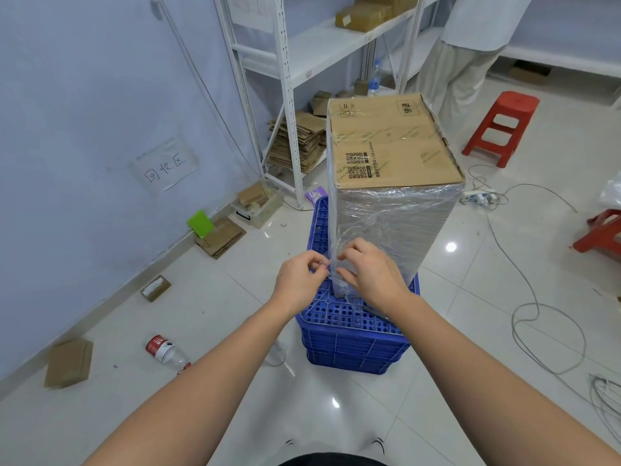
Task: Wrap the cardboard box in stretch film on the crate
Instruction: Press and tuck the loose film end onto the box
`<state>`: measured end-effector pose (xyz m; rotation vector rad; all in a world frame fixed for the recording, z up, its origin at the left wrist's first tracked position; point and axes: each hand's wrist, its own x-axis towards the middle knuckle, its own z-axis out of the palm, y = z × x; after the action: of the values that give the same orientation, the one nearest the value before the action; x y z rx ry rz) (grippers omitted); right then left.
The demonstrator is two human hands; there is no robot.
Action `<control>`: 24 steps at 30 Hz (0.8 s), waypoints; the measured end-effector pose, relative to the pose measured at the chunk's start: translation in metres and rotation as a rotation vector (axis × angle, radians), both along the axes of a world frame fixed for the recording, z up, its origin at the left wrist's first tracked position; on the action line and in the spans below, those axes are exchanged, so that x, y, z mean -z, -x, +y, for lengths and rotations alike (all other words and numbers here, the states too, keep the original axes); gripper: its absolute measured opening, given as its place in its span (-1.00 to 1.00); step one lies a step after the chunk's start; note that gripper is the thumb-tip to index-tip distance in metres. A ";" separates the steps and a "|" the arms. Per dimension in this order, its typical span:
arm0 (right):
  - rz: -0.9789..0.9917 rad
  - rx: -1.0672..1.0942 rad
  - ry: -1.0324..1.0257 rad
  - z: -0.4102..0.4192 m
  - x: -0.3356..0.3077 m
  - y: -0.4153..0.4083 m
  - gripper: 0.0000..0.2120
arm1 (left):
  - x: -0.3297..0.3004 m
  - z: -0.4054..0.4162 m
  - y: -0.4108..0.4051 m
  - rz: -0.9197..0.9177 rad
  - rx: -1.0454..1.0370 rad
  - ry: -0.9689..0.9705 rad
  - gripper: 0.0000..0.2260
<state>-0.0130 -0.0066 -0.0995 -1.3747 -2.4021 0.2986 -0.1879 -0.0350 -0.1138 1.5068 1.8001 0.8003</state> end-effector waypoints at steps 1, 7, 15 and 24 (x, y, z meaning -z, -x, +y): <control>0.006 -0.003 -0.011 -0.001 0.001 0.003 -0.78 | 0.000 0.000 0.000 -0.023 0.005 0.000 -0.93; 0.039 -0.001 -0.074 -0.002 0.000 0.011 -0.88 | -0.002 0.001 0.003 -0.062 0.028 0.005 -0.94; 0.039 -0.008 -0.030 -0.002 -0.002 0.011 -0.89 | 0.001 0.000 0.004 -0.056 0.044 0.027 -0.95; -0.011 -0.030 -0.115 0.003 -0.017 0.006 -0.88 | -0.009 0.002 0.000 0.262 0.087 -0.030 -0.95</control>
<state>-0.0187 -0.0033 -0.0821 -1.2936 -2.4106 0.1579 -0.1884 -0.0333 -0.1049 1.7642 1.8992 0.6125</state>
